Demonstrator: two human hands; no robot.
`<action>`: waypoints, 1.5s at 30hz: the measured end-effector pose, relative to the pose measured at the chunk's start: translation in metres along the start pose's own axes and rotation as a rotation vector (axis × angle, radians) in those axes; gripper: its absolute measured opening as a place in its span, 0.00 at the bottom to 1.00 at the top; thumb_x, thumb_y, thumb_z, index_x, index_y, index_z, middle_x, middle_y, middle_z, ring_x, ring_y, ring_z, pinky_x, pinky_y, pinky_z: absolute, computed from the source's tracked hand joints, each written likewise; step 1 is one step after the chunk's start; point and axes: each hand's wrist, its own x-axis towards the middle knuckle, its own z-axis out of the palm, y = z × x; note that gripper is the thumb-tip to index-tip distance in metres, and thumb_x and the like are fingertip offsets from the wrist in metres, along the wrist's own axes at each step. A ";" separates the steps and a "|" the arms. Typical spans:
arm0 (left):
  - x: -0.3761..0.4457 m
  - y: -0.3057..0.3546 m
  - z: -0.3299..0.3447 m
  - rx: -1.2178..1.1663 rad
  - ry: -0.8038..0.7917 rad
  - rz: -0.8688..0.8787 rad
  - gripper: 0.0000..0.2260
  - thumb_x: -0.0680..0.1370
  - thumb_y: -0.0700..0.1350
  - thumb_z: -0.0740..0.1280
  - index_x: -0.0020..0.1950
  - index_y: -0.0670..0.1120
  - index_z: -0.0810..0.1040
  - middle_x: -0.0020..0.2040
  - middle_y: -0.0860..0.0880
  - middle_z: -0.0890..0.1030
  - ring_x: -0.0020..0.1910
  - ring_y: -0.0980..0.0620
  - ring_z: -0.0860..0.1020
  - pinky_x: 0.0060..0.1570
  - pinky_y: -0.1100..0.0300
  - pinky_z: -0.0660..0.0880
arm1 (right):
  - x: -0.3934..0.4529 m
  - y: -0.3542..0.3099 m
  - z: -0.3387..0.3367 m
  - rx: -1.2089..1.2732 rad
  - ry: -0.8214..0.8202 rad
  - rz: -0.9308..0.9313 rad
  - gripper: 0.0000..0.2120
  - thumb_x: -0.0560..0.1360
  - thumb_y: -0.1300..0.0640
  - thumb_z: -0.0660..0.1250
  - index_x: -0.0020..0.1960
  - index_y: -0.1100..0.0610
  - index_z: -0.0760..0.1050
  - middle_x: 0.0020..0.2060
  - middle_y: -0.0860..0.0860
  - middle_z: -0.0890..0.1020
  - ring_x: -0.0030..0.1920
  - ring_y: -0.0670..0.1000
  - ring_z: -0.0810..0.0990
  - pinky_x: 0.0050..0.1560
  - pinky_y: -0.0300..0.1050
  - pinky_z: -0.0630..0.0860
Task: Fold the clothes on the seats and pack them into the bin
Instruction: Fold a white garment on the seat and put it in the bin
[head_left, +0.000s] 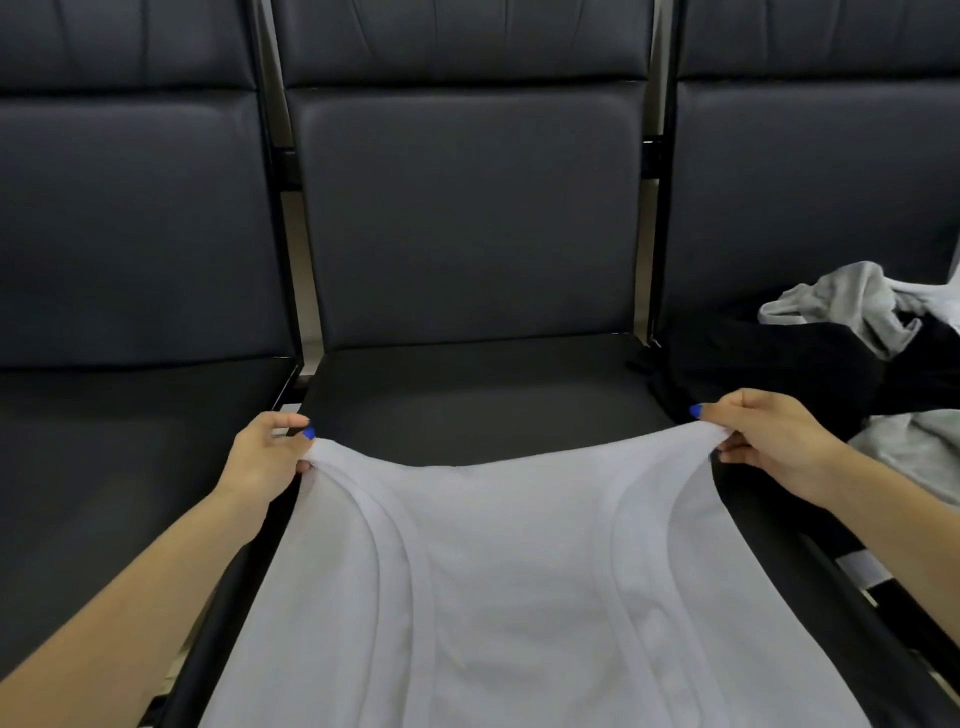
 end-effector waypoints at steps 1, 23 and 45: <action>0.000 -0.003 -0.002 0.037 -0.019 0.020 0.11 0.79 0.36 0.62 0.61 0.42 0.75 0.57 0.43 0.75 0.42 0.51 0.75 0.45 0.61 0.70 | 0.001 0.001 -0.001 0.004 -0.016 -0.003 0.05 0.74 0.64 0.69 0.41 0.60 0.73 0.37 0.57 0.79 0.35 0.52 0.77 0.34 0.41 0.77; -0.008 -0.014 -0.004 0.178 -0.026 0.184 0.08 0.78 0.36 0.63 0.46 0.45 0.80 0.45 0.47 0.81 0.48 0.49 0.77 0.45 0.59 0.72 | 0.016 0.021 0.014 -0.770 -0.041 -0.069 0.03 0.68 0.62 0.71 0.37 0.56 0.78 0.35 0.50 0.83 0.41 0.51 0.81 0.45 0.46 0.77; -0.036 0.124 -0.063 -0.963 0.056 0.259 0.13 0.78 0.33 0.64 0.58 0.48 0.75 0.57 0.43 0.80 0.50 0.51 0.83 0.54 0.54 0.79 | -0.018 -0.077 -0.001 0.678 0.061 -0.277 0.10 0.82 0.59 0.57 0.62 0.60 0.68 0.51 0.51 0.81 0.51 0.51 0.82 0.49 0.45 0.78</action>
